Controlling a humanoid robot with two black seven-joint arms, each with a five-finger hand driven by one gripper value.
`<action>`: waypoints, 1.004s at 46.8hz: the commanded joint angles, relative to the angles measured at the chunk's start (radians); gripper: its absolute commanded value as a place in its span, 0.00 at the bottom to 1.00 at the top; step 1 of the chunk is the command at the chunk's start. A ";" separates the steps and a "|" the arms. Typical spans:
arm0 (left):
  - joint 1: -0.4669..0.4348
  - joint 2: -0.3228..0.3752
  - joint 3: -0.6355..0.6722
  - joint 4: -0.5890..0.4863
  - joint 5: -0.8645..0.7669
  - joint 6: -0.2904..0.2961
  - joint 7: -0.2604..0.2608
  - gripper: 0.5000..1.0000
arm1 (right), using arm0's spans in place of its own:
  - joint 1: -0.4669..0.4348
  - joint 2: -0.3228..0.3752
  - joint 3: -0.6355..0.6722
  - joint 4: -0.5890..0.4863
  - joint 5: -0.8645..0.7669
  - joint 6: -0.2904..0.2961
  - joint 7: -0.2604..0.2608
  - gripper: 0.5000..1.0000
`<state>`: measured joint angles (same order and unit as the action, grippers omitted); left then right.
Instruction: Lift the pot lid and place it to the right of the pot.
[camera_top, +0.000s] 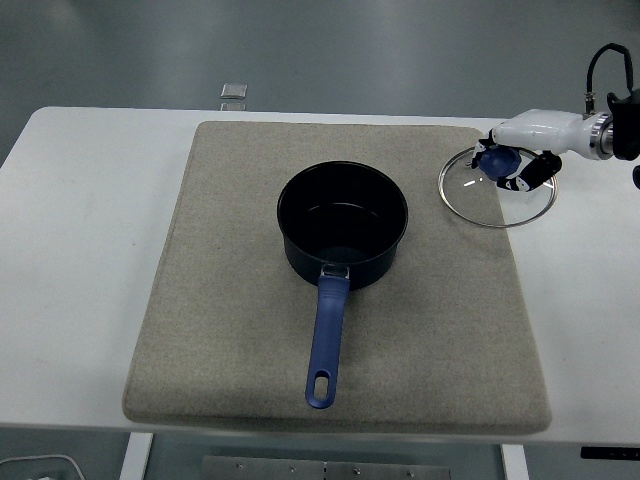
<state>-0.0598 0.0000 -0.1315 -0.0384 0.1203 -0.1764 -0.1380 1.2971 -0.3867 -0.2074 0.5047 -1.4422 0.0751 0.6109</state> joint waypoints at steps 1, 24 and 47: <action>0.000 0.000 0.000 0.000 0.001 0.000 0.000 1.00 | -0.007 0.000 0.005 0.000 0.002 -0.003 0.000 0.00; 0.000 0.000 0.000 0.000 0.001 0.000 0.000 1.00 | -0.016 0.019 0.011 0.006 0.035 -0.014 0.000 0.00; 0.000 0.000 0.000 0.000 0.001 0.000 0.000 1.00 | -0.019 0.051 0.014 0.006 0.077 -0.028 0.000 0.00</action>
<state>-0.0598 0.0000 -0.1319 -0.0383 0.1210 -0.1764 -0.1380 1.2788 -0.3379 -0.1932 0.5119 -1.3666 0.0486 0.6109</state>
